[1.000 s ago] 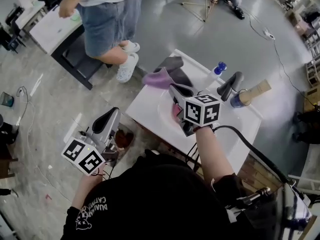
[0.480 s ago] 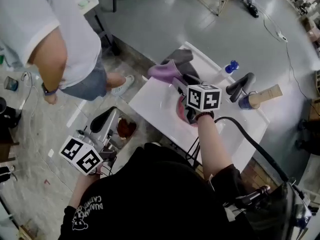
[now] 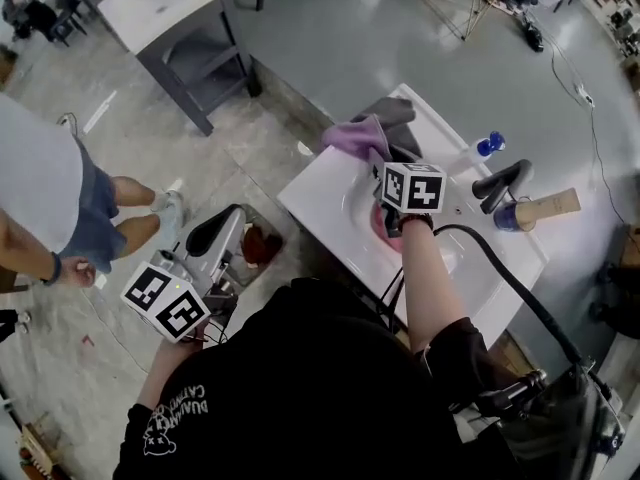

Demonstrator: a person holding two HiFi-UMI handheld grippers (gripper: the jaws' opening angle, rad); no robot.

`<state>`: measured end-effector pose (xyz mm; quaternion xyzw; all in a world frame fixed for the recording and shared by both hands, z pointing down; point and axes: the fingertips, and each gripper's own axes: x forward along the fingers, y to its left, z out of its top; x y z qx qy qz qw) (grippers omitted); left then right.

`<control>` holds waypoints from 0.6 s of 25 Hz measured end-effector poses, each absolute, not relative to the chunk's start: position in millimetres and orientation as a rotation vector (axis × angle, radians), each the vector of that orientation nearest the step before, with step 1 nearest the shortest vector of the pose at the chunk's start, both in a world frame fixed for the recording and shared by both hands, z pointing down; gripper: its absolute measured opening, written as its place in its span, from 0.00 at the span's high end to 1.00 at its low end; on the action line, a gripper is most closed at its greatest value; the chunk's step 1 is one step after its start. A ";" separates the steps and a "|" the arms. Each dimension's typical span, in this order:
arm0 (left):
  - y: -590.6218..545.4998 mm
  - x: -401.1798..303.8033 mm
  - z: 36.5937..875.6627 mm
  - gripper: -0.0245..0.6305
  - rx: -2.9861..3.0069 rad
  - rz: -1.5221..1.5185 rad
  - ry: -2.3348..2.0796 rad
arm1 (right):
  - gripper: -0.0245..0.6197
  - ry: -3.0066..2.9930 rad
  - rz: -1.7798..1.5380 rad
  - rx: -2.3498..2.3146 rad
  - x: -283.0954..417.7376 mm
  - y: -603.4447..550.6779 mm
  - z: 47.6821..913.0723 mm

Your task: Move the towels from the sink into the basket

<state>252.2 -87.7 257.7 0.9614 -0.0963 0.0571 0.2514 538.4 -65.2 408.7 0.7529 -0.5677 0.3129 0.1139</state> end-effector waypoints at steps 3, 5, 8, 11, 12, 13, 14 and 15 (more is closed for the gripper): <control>-89.2 244.7 253.3 0.96 2.614 0.125 -0.262 | 0.92 -1.656 0.870 2.211 528.9 -63.1 397.4; -90.4 239.6 249.8 0.96 2.613 0.100 -0.260 | 0.93 -1.678 0.850 2.201 520.8 -62.8 390.0; -87.6 230.0 248.3 0.96 2.606 0.078 -0.255 | 0.93 -1.701 0.844 2.204 508.0 -59.4 380.7; -83.6 213.4 246.0 0.96 2.603 0.061 -0.256 | 0.93 -1.731 0.814 2.194 485.5 -57.2 370.6; -82.3 206.2 244.7 0.96 2.603 0.055 -0.257 | 0.93 -1.739 0.801 2.188 476.7 -56.9 366.5; -81.1 198.2 243.6 0.96 2.602 0.050 -0.259 | 0.93 -1.747 0.791 2.184 467.0 -56.6 362.3; -79.9 189.2 242.5 0.96 2.600 0.045 -0.261 | 0.93 -1.760 0.788 2.181 456.3 -56.3 358.2; -79.0 179.4 241.3 0.96 2.597 0.039 -0.265 | 0.93 -1.777 0.791 2.179 444.2 -56.2 354.2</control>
